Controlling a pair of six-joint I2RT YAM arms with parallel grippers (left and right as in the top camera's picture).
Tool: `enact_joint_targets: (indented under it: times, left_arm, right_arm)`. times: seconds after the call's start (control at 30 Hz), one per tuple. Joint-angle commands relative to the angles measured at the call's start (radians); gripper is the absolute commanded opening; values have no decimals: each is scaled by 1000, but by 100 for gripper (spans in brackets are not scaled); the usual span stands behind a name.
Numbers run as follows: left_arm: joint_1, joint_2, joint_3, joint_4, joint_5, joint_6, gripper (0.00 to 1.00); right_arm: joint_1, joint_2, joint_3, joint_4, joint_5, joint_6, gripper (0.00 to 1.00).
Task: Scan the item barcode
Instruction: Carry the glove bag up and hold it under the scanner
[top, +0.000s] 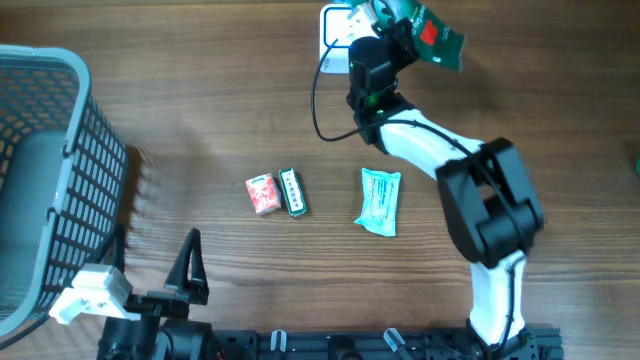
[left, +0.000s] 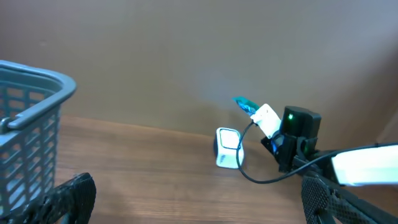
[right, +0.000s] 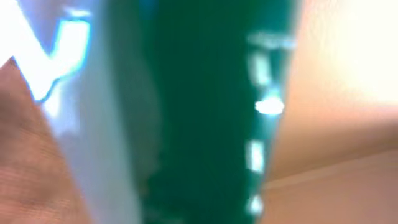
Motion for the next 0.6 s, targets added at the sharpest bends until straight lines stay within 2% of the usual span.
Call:
enact_joint_targets:
  times: [0.0,0.1,0.23,0.37,0.57]
  left_arm:
    - [3,-9,-36,3,-49,19,100]
    - [3,-9,-46,3,-60,20,100]
    - [3,-9,-46,3,-64,20,100]
    - [3,-9,-46,3,-64,20,100]
    - [3,-9,-46,3,-63,19,100]
  right_arm:
    - [6,125,107,61,7,-146,4]
    - [6,214,193,57,6,-172,4]
    - [2,272,209,51,7,-222,4]
    - [-5,288,208,-67,6,-216,4]
    - [-13,288,208,-98,22,-265,4]
